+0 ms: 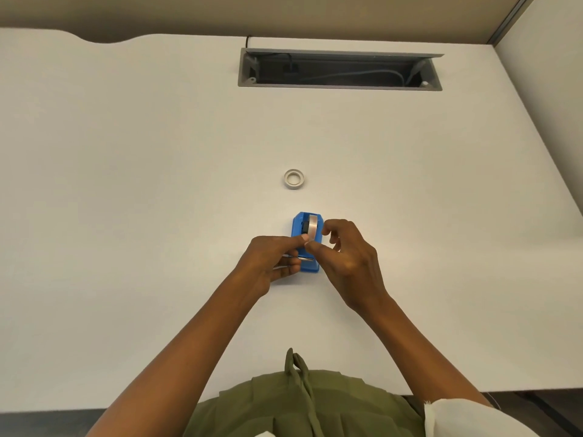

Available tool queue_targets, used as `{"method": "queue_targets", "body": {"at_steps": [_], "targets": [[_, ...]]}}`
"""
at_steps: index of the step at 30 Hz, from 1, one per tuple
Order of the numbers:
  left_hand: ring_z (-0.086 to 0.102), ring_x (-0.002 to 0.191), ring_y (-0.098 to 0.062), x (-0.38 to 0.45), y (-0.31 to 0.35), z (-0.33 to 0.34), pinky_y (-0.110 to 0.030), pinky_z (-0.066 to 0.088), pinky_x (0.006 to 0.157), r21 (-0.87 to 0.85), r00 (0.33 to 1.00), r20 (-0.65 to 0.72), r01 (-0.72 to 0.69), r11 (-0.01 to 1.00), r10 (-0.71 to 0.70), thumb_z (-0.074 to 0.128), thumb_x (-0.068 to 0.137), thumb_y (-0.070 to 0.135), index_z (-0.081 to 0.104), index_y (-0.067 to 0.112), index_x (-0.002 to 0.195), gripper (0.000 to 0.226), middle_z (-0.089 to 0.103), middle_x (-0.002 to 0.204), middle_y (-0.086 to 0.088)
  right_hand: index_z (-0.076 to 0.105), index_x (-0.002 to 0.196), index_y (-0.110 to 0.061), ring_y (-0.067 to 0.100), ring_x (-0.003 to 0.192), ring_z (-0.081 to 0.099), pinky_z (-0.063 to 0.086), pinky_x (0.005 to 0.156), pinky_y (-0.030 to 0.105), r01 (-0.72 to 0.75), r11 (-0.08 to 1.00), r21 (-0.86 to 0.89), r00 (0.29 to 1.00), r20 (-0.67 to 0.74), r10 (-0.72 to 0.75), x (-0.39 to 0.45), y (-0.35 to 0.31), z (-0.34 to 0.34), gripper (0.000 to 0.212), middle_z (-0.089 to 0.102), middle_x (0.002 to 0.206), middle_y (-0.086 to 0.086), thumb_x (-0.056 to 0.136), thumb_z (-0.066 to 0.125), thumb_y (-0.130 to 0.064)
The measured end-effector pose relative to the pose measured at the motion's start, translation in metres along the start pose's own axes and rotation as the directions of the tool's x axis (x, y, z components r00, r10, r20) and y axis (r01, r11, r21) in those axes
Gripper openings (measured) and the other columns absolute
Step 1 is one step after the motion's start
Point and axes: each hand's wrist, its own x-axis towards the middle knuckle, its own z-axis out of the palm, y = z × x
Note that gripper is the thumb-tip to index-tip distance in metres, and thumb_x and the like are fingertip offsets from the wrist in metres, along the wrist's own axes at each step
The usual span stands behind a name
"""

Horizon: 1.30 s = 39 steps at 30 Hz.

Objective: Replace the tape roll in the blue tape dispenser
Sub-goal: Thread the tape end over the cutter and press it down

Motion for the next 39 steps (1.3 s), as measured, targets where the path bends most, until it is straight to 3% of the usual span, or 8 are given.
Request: {"method": "queue_targets", "body": {"at_steps": [4,7,12,19,23,28,34,39], "targets": [[0.059,0.056,-0.014,0.001,-0.004,0.000,-0.023,0.053,0.049,-0.071,1.000,0.023,-0.005,0.997,0.007,0.077,0.072,0.022,0.069,0.005,0.081,0.021,0.060,0.070,-0.007,0.065,0.098,-0.011,0.026,0.074,0.059,0.049,0.049,0.026,-0.020,0.997,0.079,0.998,0.063,0.015,-0.003,0.003,0.000,0.015,0.062,0.099,0.016,0.085,0.066,-0.018],[0.060,0.056,-0.015,0.002,-0.007,0.000,-0.022,0.052,0.049,-0.093,1.000,0.020,-0.019,0.995,0.021,0.076,0.073,0.022,0.068,0.004,0.081,0.021,0.061,0.073,-0.008,0.070,0.102,-0.014,0.022,0.088,0.059,0.054,0.064,0.025,-0.103,0.967,0.233,0.992,0.091,0.084,-0.004,0.007,-0.001,0.022,0.059,0.108,0.016,0.083,0.069,-0.023],[0.057,0.057,-0.014,0.003,-0.006,0.003,-0.021,0.052,0.047,-0.102,1.000,0.004,-0.002,0.995,0.002,0.078,0.071,0.021,0.066,0.004,0.088,0.027,0.060,0.075,-0.008,0.057,0.122,-0.016,0.003,0.091,0.059,0.045,0.070,0.007,-0.553,0.641,0.532,0.809,0.158,0.566,0.002,0.008,-0.004,0.035,0.064,0.112,0.002,0.088,0.057,-0.007],[0.057,0.053,-0.014,0.007,-0.006,0.004,-0.022,0.052,0.047,-0.106,0.999,0.016,0.029,0.994,-0.028,0.079,0.070,0.019,0.067,0.006,0.075,0.019,0.059,0.069,-0.008,0.042,0.135,-0.026,0.024,0.084,0.057,0.045,0.067,0.011,-0.710,0.426,0.561,0.684,0.407,0.605,0.014,0.011,-0.002,0.047,0.069,0.110,-0.008,0.093,0.042,-0.005],[0.057,0.056,-0.016,0.008,-0.005,0.003,-0.024,0.052,0.048,-0.137,0.999,0.028,0.045,0.990,-0.041,0.079,0.070,0.017,0.068,0.005,0.072,0.016,0.059,0.065,-0.007,0.061,0.112,-0.026,0.010,0.088,0.063,0.052,0.078,0.031,-0.772,0.348,0.532,0.589,0.390,0.708,0.022,0.007,-0.002,0.023,0.071,0.097,-0.007,0.090,0.057,-0.020],[0.057,0.056,-0.014,0.006,-0.009,0.001,-0.035,0.060,0.062,-0.219,0.997,0.081,0.038,0.975,-0.021,0.077,0.072,0.014,0.068,0.000,0.088,0.023,0.054,0.061,-0.005,0.074,0.068,-0.011,0.013,0.049,0.043,0.035,0.040,0.021,-0.877,-0.017,0.480,0.321,0.611,0.723,0.018,-0.003,-0.009,0.031,0.057,0.057,0.000,0.075,0.074,-0.041],[0.057,0.058,-0.015,0.005,-0.008,0.002,-0.038,0.060,0.064,-0.200,0.997,0.077,0.021,0.979,-0.006,0.078,0.071,0.016,0.069,0.001,0.088,0.025,0.055,0.061,-0.007,0.074,0.060,-0.013,0.009,0.042,0.044,0.034,0.037,0.019,-0.868,-0.210,0.450,0.218,0.725,0.653,0.021,-0.008,-0.007,0.029,0.058,0.052,-0.003,0.069,0.078,-0.040],[0.056,0.060,-0.016,0.006,-0.009,0.002,-0.038,0.060,0.065,-0.200,0.997,0.077,0.012,0.980,0.004,0.078,0.071,0.015,0.068,-0.001,0.089,0.026,0.054,0.062,-0.008,0.073,0.054,-0.013,0.007,0.039,0.046,0.036,0.036,0.018,-0.848,-0.257,0.464,0.198,0.726,0.658,0.019,-0.006,-0.004,0.022,0.056,0.056,0.002,0.072,0.079,-0.025]]}}
